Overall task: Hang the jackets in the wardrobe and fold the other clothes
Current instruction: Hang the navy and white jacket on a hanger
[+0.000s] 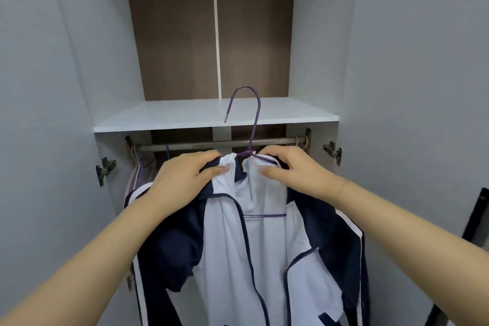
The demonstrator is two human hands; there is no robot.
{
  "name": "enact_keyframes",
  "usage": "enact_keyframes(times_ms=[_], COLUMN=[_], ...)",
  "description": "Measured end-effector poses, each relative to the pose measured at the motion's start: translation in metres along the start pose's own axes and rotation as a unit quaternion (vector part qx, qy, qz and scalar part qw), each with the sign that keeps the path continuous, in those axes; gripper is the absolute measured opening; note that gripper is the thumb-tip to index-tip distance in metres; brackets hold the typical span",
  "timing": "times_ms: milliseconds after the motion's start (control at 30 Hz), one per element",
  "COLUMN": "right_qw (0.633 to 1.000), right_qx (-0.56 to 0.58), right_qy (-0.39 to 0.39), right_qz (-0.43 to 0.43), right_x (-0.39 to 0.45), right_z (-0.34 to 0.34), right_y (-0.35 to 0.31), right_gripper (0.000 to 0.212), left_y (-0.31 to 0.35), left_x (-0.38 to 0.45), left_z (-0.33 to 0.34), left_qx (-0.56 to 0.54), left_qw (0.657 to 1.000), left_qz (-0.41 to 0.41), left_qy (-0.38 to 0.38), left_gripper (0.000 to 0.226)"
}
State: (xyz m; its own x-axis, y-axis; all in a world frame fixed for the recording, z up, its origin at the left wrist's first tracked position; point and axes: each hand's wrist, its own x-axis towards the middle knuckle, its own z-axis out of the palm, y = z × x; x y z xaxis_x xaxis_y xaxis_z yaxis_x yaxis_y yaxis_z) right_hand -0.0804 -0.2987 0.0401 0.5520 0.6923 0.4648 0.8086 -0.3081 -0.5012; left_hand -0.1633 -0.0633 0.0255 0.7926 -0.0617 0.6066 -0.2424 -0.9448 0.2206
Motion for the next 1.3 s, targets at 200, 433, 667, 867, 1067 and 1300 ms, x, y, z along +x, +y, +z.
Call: enact_keyframes(times_ms=[200,433,667,867,1067,1300], right_qw=[0.996,0.922,0.92,0.943,0.963,0.97], right_qx=[0.053,-0.296,-0.265,-0.197,-0.177,-0.207], right_qy=[-0.058,0.248,0.287,0.265,0.203,0.061], right_qz=[0.032,-0.01,-0.035,-0.033,0.019,0.11], right_x=[0.091,0.188,0.301,0.409,0.486,0.517], right_z=[-0.033,-0.087,-0.125,-0.129,-0.089,-0.02], right_y=[0.001,0.006,0.042,0.109,0.21,0.31], right_gripper=[0.032,0.021,0.022,0.021,0.013,0.016], left_y=[-0.078,-0.158,-0.199,-0.227,-0.302,-0.359], left_x=[0.075,0.189,0.308,0.402,0.454,0.466], left_z=[-0.033,-0.062,-0.069,-0.026,0.049,0.136], left_qx=[-0.082,-0.053,0.021,0.084,0.1,0.145], left_qw=[0.996,0.994,0.988,0.989,0.987,0.97], left_qz=[-0.011,-0.049,-0.035,-0.042,-0.087,-0.165], left_qy=[0.028,0.078,0.146,0.113,0.086,-0.1], left_gripper=[0.034,0.044,0.029,0.033,0.023,0.036])
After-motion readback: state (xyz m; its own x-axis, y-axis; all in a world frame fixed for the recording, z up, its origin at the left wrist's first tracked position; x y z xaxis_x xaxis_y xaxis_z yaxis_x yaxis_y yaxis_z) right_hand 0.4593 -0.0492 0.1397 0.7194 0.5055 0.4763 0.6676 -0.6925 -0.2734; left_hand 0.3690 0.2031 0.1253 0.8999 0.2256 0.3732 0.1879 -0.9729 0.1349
